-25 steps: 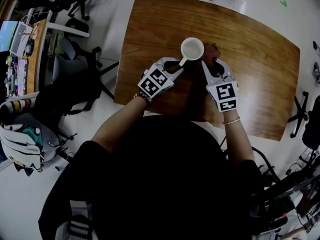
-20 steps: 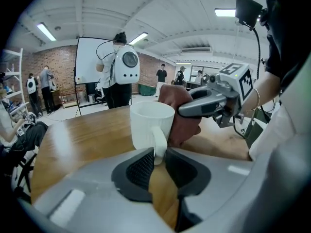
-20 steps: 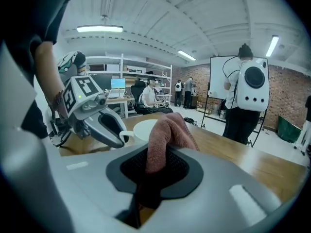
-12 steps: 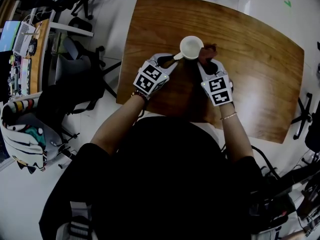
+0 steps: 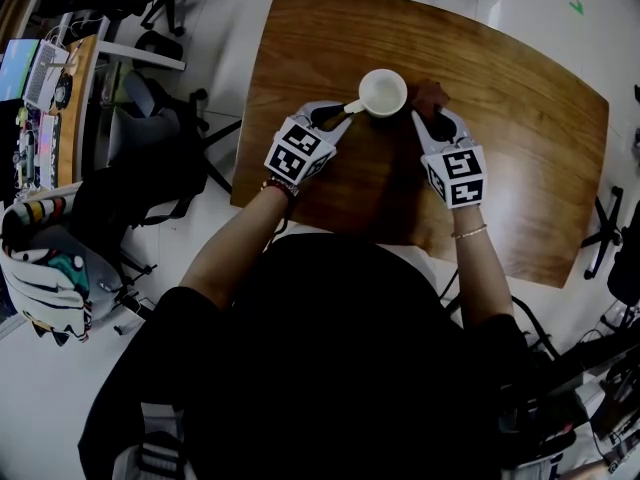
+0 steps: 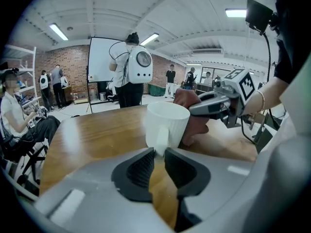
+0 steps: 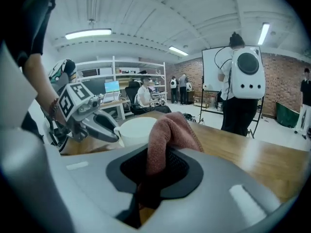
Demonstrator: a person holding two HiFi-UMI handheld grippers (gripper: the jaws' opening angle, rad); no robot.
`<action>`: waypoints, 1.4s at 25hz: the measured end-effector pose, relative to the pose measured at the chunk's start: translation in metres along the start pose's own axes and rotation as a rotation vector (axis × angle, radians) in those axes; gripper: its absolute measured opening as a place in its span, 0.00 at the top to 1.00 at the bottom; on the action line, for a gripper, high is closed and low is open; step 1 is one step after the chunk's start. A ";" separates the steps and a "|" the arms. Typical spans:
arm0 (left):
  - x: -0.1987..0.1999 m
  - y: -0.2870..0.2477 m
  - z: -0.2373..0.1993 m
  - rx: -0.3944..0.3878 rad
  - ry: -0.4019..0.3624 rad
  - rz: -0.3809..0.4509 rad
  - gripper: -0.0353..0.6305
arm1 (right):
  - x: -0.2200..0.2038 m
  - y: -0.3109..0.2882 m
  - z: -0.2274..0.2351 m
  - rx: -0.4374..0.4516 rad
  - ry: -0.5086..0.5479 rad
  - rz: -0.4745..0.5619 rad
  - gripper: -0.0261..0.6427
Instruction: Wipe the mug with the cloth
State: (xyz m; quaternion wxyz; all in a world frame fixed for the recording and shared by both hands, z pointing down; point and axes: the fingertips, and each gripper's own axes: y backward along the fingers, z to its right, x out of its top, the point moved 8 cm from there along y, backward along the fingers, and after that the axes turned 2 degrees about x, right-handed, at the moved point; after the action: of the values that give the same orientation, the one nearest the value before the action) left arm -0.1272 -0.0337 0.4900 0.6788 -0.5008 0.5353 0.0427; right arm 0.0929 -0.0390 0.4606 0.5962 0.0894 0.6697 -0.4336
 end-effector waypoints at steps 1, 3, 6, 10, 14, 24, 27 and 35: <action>0.000 0.000 -0.001 0.002 0.002 0.000 0.85 | 0.006 0.002 0.004 0.005 -0.004 0.019 0.88; 0.001 0.000 -0.002 0.004 0.004 0.005 0.85 | 0.016 0.003 0.010 0.026 -0.011 0.050 0.88; 0.001 -0.001 -0.003 0.006 0.007 0.006 0.85 | 0.024 0.000 0.013 0.066 -0.010 0.067 0.87; 0.001 -0.001 -0.004 0.003 0.006 0.002 0.85 | 0.019 -0.011 0.010 0.100 0.009 0.028 0.87; 0.002 -0.002 -0.008 0.007 0.005 -0.001 0.86 | 0.009 -0.023 0.010 0.109 0.041 -0.040 0.88; 0.008 -0.004 -0.020 0.016 -0.001 -0.014 0.86 | -0.009 -0.039 0.006 0.153 0.092 -0.164 0.87; 0.013 -0.007 -0.026 0.023 -0.013 -0.012 0.87 | -0.009 -0.039 0.004 0.154 0.109 -0.181 0.88; 0.022 -0.018 -0.043 0.040 -0.008 -0.014 0.88 | 0.024 -0.029 0.030 0.115 0.082 -0.040 0.88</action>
State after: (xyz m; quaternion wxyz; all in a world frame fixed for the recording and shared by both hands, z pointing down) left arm -0.1364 -0.0845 0.4880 0.6912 -0.4906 0.5299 0.0290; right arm 0.0894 -0.0864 0.4556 0.5535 0.1278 0.6692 -0.4791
